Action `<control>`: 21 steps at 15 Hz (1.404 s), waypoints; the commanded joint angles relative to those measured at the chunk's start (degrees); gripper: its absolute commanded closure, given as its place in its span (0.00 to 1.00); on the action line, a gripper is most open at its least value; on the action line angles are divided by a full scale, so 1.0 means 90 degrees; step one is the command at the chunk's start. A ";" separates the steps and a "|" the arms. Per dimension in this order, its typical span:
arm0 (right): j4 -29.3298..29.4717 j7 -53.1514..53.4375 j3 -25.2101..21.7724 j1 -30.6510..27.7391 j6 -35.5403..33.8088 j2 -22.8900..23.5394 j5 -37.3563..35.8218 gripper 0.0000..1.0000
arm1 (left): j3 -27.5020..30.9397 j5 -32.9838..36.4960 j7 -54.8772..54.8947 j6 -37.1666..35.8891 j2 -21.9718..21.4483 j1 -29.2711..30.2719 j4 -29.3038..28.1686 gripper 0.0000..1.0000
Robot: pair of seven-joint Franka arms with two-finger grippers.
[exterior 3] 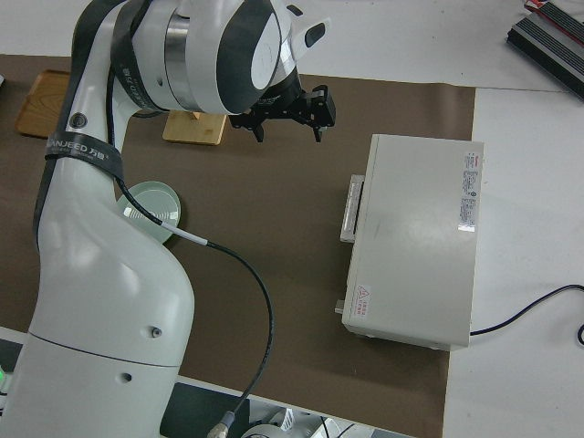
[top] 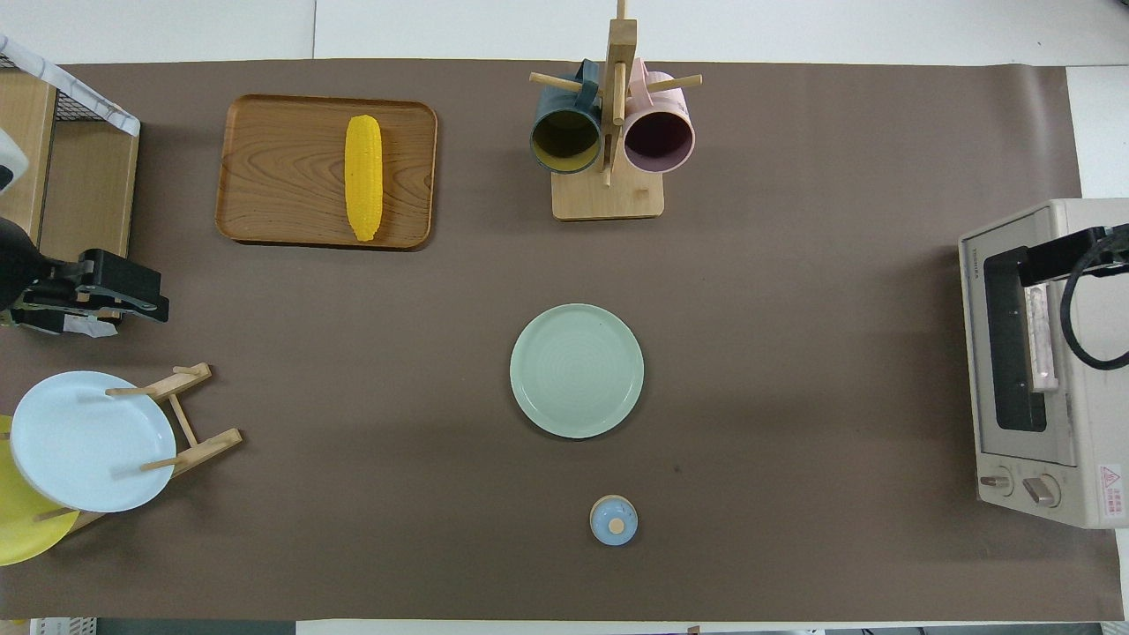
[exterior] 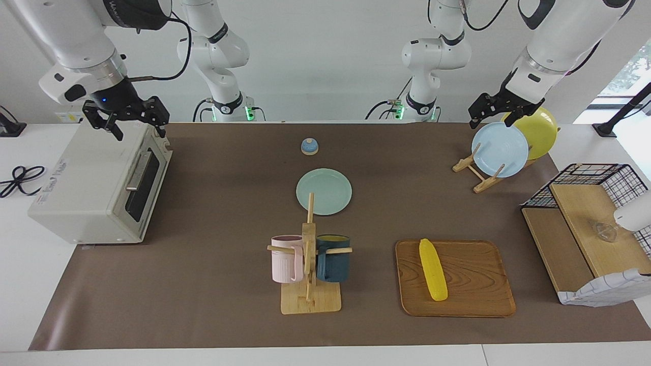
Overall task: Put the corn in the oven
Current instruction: 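Reach the left gripper toward the yellow corn on the wooden tray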
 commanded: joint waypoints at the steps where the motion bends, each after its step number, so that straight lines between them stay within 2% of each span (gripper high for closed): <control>1: 0.0053 0.0093 0.0047 -0.0085 0.0049 0.0044 0.0054 0.00 | -0.0058 -0.0114 0.0064 0.0020 0.0040 0.0120 0.0107 0.00; 8: 0.0044 0.0102 0.0047 -0.0075 0.0069 0.0044 0.0044 0.00 | -0.0058 -0.0114 0.0026 0.0098 -0.0019 0.0072 0.0077 0.00; 11: -0.0015 0.0102 0.0047 -0.0075 0.0059 0.0024 0.0035 0.00 | -0.0068 -0.0114 0.0083 0.0760 -0.0009 0.0052 -0.0058 0.00; 13: -0.0025 0.0054 0.0047 -0.0085 0.0030 0.0024 0.0005 0.00 | -0.0078 -0.0124 0.0103 0.0918 0.0127 0.0033 -0.0059 0.00; 16: -0.0083 0.0024 0.0047 -0.0085 0.0049 0.0005 -0.0004 0.00 | -0.0097 -0.0134 0.0103 0.1318 0.0799 -0.0123 0.0106 0.00; 17: -0.0161 0.0015 0.0047 -0.0085 0.0059 -0.0053 -0.0004 0.27 | -0.0107 -0.0143 0.0103 0.1367 0.1227 -0.0153 0.0300 0.00; 18: -0.0181 -0.0014 0.0047 -0.0095 0.0011 -0.0064 -0.0033 0.67 | -0.0107 -0.0163 0.0113 0.1348 0.1763 -0.0172 0.0824 0.00; 19: -0.0210 -0.0092 0.0037 -0.0133 -0.0009 -0.0073 -0.0053 0.90 | -0.0107 -0.0163 0.0113 0.1319 0.2378 -0.0250 0.1390 0.00; 20: -0.0307 -0.0276 0.0037 -0.0327 -0.0010 -0.0112 -0.0034 1.00 | -0.0107 -0.0163 0.0122 0.1377 0.2867 -0.0357 0.1869 0.00; 21: -0.0472 -0.0588 0.0037 -0.0464 0.0058 -0.0180 -0.0034 1.00 | -0.0117 -0.0163 0.0123 0.1445 0.3278 -0.0368 0.2184 0.00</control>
